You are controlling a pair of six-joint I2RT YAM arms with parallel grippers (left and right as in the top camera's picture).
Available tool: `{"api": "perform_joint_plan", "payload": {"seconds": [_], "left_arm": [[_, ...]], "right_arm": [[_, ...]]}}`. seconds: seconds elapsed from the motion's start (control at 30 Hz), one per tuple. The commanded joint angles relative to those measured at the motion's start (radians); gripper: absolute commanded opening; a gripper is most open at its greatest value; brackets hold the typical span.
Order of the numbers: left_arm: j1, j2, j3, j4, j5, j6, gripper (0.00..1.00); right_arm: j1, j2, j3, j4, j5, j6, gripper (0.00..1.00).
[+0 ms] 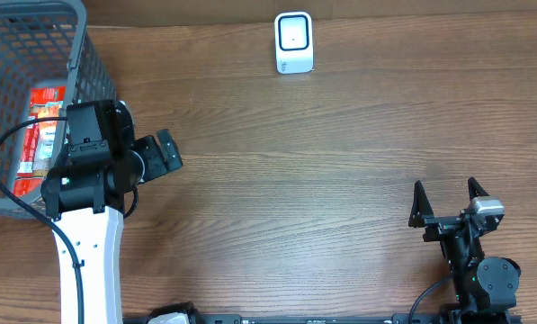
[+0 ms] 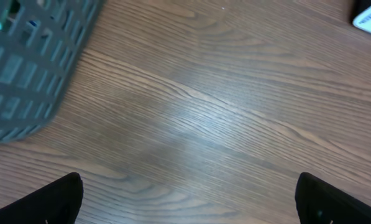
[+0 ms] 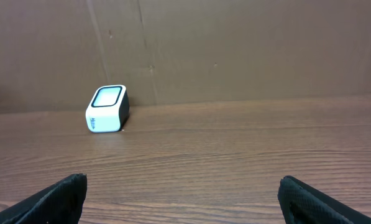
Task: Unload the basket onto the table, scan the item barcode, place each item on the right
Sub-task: 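Rotate the left gripper and position it above the basket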
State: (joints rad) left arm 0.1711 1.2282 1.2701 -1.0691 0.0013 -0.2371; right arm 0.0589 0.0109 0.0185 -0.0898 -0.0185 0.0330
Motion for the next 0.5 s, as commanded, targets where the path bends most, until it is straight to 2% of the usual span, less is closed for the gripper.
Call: {"api": "perform_joint_plan", "payload": {"seconds": [0.0, 0.23, 0.37, 0.47], "left_arm": [[0.006, 0.002, 0.023, 0.031, -0.061, -0.014, 1.0], [0.005, 0.002, 0.042, 0.185, -0.026, 0.078, 1.0], [0.006, 0.003, 0.143, 0.169, -0.005, 0.088, 1.0], [0.016, 0.021, 0.283, 0.119, -0.012, 0.12, 1.0]], "right_arm": [[-0.004, -0.008, -0.011, 0.006, 0.001, -0.001, 1.0], [-0.004, -0.008, -0.011, 0.006, 0.001, -0.001, 1.0], [-0.004, -0.008, -0.011, 0.006, 0.001, -0.001, 1.0], [-0.004, -0.008, -0.011, 0.006, 0.001, -0.001, 1.0]]}}
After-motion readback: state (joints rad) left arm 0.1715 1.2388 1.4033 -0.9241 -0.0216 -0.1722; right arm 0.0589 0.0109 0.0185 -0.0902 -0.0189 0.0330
